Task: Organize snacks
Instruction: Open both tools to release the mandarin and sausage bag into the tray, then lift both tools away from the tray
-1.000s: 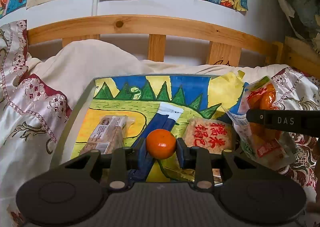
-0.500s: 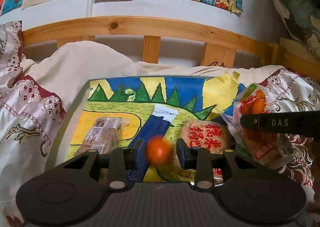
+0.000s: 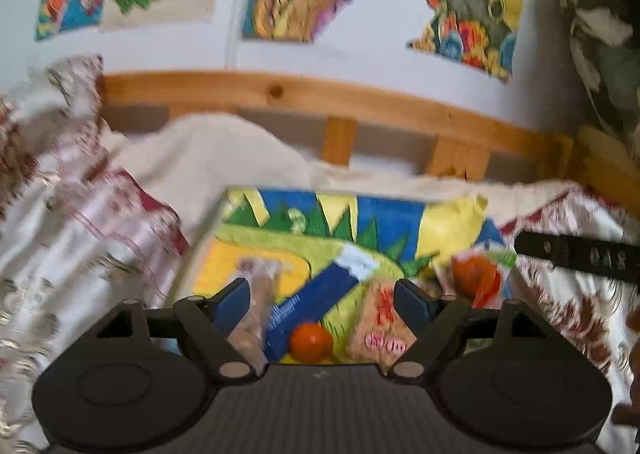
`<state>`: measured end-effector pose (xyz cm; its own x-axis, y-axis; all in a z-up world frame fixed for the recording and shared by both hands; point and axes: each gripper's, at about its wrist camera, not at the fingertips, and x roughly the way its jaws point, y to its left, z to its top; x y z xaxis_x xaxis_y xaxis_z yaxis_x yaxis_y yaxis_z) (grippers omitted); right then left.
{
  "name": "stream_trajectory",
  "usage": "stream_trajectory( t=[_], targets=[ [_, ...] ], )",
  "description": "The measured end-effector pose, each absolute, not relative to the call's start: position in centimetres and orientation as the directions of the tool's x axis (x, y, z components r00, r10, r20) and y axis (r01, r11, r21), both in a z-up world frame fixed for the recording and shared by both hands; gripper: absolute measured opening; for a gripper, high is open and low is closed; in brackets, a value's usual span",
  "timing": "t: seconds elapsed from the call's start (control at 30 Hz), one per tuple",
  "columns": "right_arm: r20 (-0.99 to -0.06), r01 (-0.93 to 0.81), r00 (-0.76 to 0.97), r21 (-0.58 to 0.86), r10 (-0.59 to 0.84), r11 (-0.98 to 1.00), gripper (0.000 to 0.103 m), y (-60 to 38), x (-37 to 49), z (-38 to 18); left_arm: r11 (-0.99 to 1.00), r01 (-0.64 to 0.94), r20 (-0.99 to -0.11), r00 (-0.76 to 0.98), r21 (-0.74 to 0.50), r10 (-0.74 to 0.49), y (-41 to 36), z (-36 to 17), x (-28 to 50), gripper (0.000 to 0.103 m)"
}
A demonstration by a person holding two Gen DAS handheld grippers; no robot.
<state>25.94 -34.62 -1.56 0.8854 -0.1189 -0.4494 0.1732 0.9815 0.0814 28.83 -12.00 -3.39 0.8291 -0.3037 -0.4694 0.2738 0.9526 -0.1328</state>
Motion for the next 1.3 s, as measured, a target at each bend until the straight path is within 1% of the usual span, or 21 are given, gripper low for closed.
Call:
stream_trajectory(
  t=[0.07,0.13,0.2,0.33,0.43,0.7,0.87,1.07,1.3],
  targets=[
    [-0.426,0.157,0.898,0.080,-0.109,0.984,0.080,-34.6,24.9,-0.6,0.959,0.256,-0.445,0.849,-0.121,-0.283,-11.6,-2.0,28.0,0.089],
    [-0.398,0.142,0.912,0.084,-0.098,0.986,0.087,-34.5,23.7,0.3,0.969,0.228,-0.416,0.875,-0.098,-0.248,-11.2,-0.8,26.9,0.095],
    [-0.372,0.124,0.924,0.087,-0.083,0.988,0.090,-34.3,22.6,1.3,0.974,0.209,-0.396,0.891,-0.083,-0.225,-10.7,0.3,25.8,0.099],
    [-0.331,0.101,0.942,0.097,-0.064,0.990,0.098,-33.8,19.7,2.6,0.980,0.187,-0.366,0.909,-0.071,-0.200,-9.9,2.2,23.3,0.102],
    [-0.306,0.087,0.951,0.106,-0.050,0.991,0.102,-33.4,17.3,3.5,0.982,0.173,-0.344,0.920,-0.072,-0.187,-9.2,3.2,21.1,0.102],
    [-0.267,0.065,0.963,0.081,-0.042,0.995,0.102,-31.6,10.9,4.5,0.978,0.159,-0.328,0.924,-0.138,-0.197,-7.1,5.0,15.6,0.102],
    [-0.273,0.055,0.962,0.097,-0.026,0.994,0.102,-30.9,7.3,4.6,0.985,0.131,-0.317,0.935,-0.109,-0.159,-5.5,5.1,11.7,0.102],
    [-0.304,0.048,0.953,0.132,-0.006,0.990,0.102,-30.4,4.1,4.4,0.984,0.150,-0.355,0.918,-0.096,-0.175,-3.5,4.2,8.0,0.102],
    [-0.331,0.027,0.944,0.121,0.014,0.992,0.102,-29.3,1.6,4.0,0.990,0.139,-0.398,0.907,-0.029,-0.139,-2.5,2.9,4.8,0.102]
  ],
)
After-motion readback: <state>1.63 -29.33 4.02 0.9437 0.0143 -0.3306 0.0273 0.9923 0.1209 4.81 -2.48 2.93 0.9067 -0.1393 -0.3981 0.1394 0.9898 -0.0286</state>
